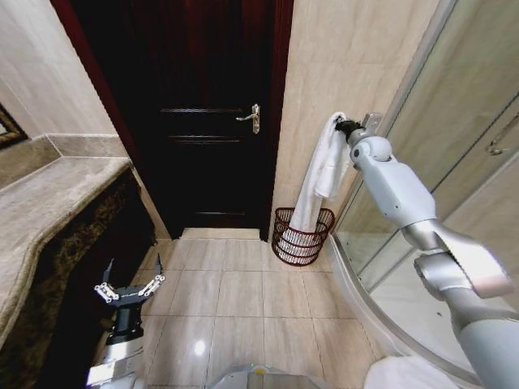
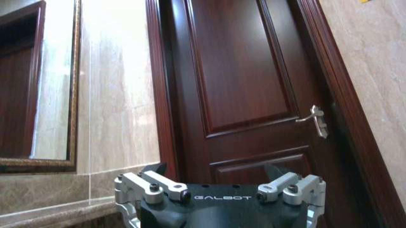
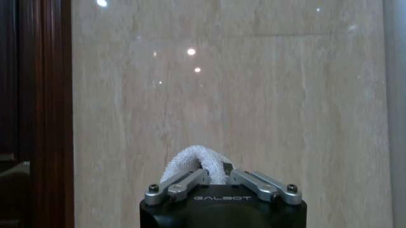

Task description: Discard the used towel into the hamper.

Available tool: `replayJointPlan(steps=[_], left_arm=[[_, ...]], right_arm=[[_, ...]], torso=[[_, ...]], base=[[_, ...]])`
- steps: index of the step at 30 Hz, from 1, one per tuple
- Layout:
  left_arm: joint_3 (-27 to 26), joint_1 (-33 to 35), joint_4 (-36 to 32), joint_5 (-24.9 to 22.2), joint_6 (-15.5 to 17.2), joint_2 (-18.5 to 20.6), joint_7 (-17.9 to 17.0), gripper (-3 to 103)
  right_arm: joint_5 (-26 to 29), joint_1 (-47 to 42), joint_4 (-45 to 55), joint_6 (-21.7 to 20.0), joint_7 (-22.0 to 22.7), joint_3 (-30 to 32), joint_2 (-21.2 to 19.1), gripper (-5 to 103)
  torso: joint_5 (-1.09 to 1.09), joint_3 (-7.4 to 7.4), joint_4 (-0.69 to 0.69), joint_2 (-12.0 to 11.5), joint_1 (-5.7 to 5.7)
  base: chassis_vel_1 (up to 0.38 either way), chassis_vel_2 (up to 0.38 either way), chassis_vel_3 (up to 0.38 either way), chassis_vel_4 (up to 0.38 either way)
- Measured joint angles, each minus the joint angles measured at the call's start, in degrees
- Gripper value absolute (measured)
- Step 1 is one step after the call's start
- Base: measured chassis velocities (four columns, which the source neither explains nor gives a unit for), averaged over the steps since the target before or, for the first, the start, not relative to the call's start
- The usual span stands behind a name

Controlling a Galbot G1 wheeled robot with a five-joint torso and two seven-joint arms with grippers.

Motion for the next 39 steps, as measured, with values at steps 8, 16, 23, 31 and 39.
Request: replayJointPlan(steps=[8,16,23,31,39], left_arm=[[0.1,-0.1,-0.2,-0.2,-0.7,0.0,0.1,100],[0.2,0.1,0.2,-0.2,-1.5,0.0,0.5,100],[0.2,-0.1,0.9,-0.4,-1.8,0.0,0.5,100],[0.2,0.1,1.6,-0.7,-2.0,0.0,0.8,100],[0.2,0.0,2.1,-0.9,-2.2,0.0,1.0,100]], right_arm=[[-0.6,-3.9,4.7,0.0,1.8,1.7,-1.2,2],[-0.7,-5.5,6.9,-0.1,2.3,3.4,-1.7,2],[-1.2,-5.7,6.5,-0.1,2.2,4.1,-1.6,2],[-2.0,-6.3,6.0,-0.1,2.1,4.4,-0.7,2],[-2.6,-6.3,5.0,0.2,1.7,4.6,-0.2,2]], torso=[[-0.01,-1.32,-0.01,-2.3,-0.98],[-0.01,-2.45,-0.01,-4.2,-1.78],[-0.01,-3.5,-0.02,-6.0,-2.54],[-0.01,-4.57,0.01,-7.9,-3.37],[-0.01,-5.67,-0.01,-9.8,-4.13]], base=[[0.0,0.0,0.0,0.0],[0.0,0.0,0.0,0.0],[0.0,0.0,0.0,0.0],[0.0,0.0,0.0,0.0],[0.0,0.0,0.0,0.0]])
